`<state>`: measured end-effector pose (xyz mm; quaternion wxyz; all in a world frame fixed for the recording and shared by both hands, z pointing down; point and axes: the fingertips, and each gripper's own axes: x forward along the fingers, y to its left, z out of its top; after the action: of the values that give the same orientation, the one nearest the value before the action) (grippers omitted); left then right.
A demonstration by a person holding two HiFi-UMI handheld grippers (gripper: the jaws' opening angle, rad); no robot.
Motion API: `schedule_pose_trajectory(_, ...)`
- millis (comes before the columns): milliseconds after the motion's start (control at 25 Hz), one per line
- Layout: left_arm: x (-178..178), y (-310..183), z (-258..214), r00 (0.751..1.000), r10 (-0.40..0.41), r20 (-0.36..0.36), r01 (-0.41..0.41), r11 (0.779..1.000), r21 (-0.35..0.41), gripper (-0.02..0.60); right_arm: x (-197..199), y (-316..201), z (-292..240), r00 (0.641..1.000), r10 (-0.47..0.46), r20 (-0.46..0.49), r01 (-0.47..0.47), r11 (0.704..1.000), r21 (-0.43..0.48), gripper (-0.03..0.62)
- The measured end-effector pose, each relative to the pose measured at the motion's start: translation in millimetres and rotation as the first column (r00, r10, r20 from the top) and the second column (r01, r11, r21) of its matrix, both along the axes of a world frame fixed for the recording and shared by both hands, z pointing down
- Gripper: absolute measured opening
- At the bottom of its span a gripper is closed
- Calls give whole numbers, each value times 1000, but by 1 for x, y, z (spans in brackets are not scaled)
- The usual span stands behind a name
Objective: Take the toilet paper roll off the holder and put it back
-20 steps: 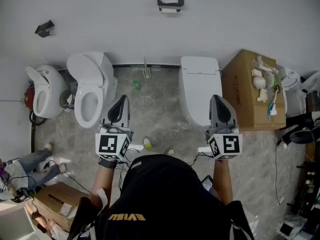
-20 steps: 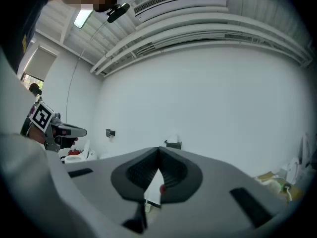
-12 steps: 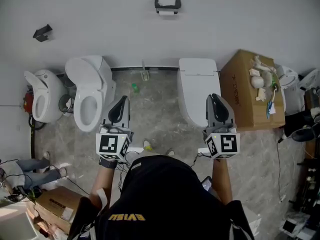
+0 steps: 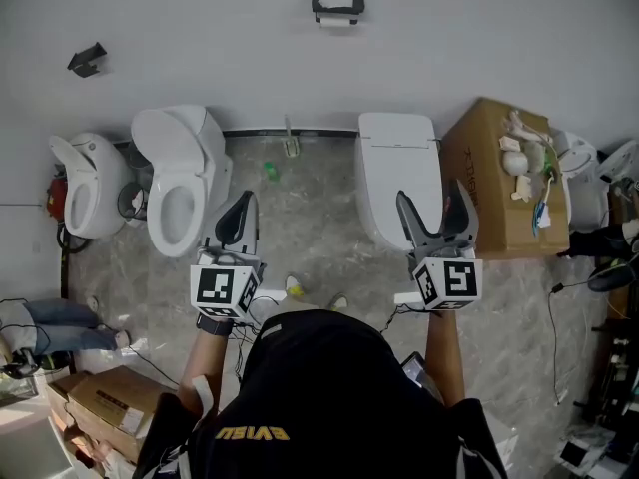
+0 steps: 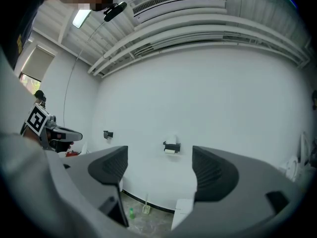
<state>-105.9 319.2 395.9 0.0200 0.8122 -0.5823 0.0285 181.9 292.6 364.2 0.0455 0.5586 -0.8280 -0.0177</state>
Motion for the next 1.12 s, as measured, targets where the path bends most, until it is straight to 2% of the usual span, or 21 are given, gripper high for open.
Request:
schedule_pose_trajectory(80, -3, 4, 4, 1000, -10, -3, 10, 1000, -3, 11, -1, 2, 2, 1000, 1, -7, -1, 1000, 2, 413)
schedule_pose_trajectory(360, -16, 3, 9, 1000, -15, -16, 15, 1000, -14, 11, -11, -3, 0, 999, 1, -36, -1, 1000, -17, 413)
schedule_pose_trajectory(760, -77, -18, 14, 999, -36, -41, 36, 999, 3, 11, -59, -33, -3, 999, 4, -54, -5, 1000, -24, 413)
schedule_pose_trajectory(880, -95, -26, 18, 996, -23, -81, 23, 1000, 11, 11, -84, -38, 0, 999, -4, -43, 3, 1000, -28, 413)
schedule_pose_trajectory(960, -104, -30, 22, 994, -13, -106, 14, 1000, 5, 11, -96, -42, 5, 998, -5, -57, 3, 999, -34, 413)
schedule_pose_trajectory(1120, -107, -51, 24, 996, 0, -89, 0, 1000, 2, 11, -104, -60, 5, 998, -4, -67, 2, 999, -33, 413)
